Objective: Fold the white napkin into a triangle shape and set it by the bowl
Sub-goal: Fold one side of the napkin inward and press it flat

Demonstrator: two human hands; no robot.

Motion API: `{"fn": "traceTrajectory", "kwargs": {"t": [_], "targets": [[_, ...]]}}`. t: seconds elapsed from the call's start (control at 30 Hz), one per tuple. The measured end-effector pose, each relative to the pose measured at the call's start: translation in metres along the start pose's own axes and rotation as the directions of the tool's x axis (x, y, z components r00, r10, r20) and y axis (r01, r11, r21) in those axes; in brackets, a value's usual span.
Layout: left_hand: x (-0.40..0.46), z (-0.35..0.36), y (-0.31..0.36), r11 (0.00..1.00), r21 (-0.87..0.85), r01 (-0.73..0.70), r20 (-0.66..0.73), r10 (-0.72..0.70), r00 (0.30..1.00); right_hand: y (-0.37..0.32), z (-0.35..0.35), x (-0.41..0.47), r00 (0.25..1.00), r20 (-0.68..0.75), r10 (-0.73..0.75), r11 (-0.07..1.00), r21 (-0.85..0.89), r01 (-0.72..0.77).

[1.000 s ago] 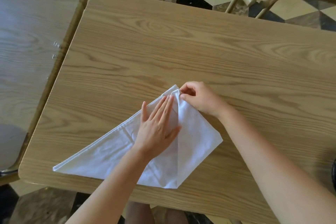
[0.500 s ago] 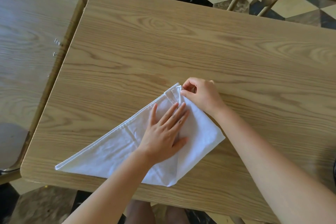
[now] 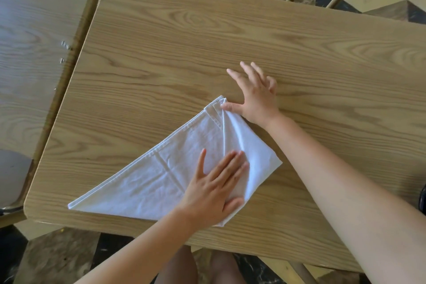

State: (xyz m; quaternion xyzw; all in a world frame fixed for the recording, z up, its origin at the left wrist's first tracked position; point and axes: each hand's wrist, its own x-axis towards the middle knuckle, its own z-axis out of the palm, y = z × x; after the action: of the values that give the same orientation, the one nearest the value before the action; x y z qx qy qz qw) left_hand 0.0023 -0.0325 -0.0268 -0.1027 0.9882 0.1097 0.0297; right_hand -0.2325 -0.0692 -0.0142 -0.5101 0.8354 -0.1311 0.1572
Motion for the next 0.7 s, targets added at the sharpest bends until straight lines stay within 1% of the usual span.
{"fn": "traceTrajectory", "kwargs": {"t": [0.1, 0.17, 0.23, 0.27, 0.33, 0.4, 0.47, 0.5, 0.53, 0.6, 0.67, 0.7], "targets": [[-0.021, 0.004, 0.012, 0.997, -0.014, -0.076, 0.033, 0.076, 0.997, -0.002, -0.001, -0.003, 1.0, 0.008, 0.023, 1.0, -0.007, -0.023], [-0.029, 0.002, 0.018, 0.996, -0.019, -0.09, 0.056, 0.091, 0.994, -0.006, -0.003, -0.009, 1.0, -0.017, -0.019, 0.997, -0.071, 0.018], [-0.031, -0.001, 0.021, 0.997, -0.035, -0.073, 0.05, 0.074, 0.996, -0.011, -0.004, -0.025, 0.992, -0.094, -0.078, 0.993, -0.092, 0.069], [-0.03, -0.005, 0.022, 0.997, -0.06, -0.037, 0.029, 0.039, 0.999, -0.011, -0.005, -0.038, 0.985, -0.158, -0.07, 0.997, -0.055, 0.062], [-0.02, -0.016, 0.019, 0.985, -0.154, 0.084, -0.055, -0.093, 0.994, -0.009, -0.006, -0.074, 0.953, -0.301, 0.022, 0.999, 0.047, -0.009], [0.004, -0.029, 0.01, 0.959, -0.218, 0.182, -0.176, -0.222, 0.959, -0.002, -0.005, -0.113, 0.915, -0.386, 0.117, 0.991, 0.103, -0.083], [0.039, -0.04, 0.001, 0.951, -0.221, 0.215, -0.272, -0.272, 0.923, 0.002, -0.001, -0.147, 0.915, -0.372, 0.155, 0.988, 0.082, -0.134], [0.058, -0.044, -0.004, 0.954, -0.206, 0.219, -0.288, -0.273, 0.918, 0.001, 0.002, -0.158, 0.925, -0.35, 0.147, 0.989, 0.039, -0.142], [0.075, -0.046, -0.007, 0.957, -0.181, 0.228, -0.276, -0.271, 0.922, -0.001, 0.005, -0.166, 0.937, -0.325, 0.128, 0.99, -0.018, -0.142], [0.1, -0.041, -0.015, 0.954, -0.137, 0.267, -0.201, -0.291, 0.935, -0.014, 0.013, -0.171, 0.962, -0.253, 0.104, 0.984, -0.114, -0.137], [0.113, -0.029, -0.023, 0.938, -0.119, 0.326, -0.122, -0.339, 0.933, -0.031, 0.024, -0.167, 0.973, -0.187, 0.135, 0.977, -0.14, -0.162], [0.114, -0.024, -0.027, 0.932, -0.111, 0.345, -0.108, -0.356, 0.928, -0.038, 0.03, -0.163, 0.971, -0.165, 0.171, 0.97, -0.144, -0.195]]}}
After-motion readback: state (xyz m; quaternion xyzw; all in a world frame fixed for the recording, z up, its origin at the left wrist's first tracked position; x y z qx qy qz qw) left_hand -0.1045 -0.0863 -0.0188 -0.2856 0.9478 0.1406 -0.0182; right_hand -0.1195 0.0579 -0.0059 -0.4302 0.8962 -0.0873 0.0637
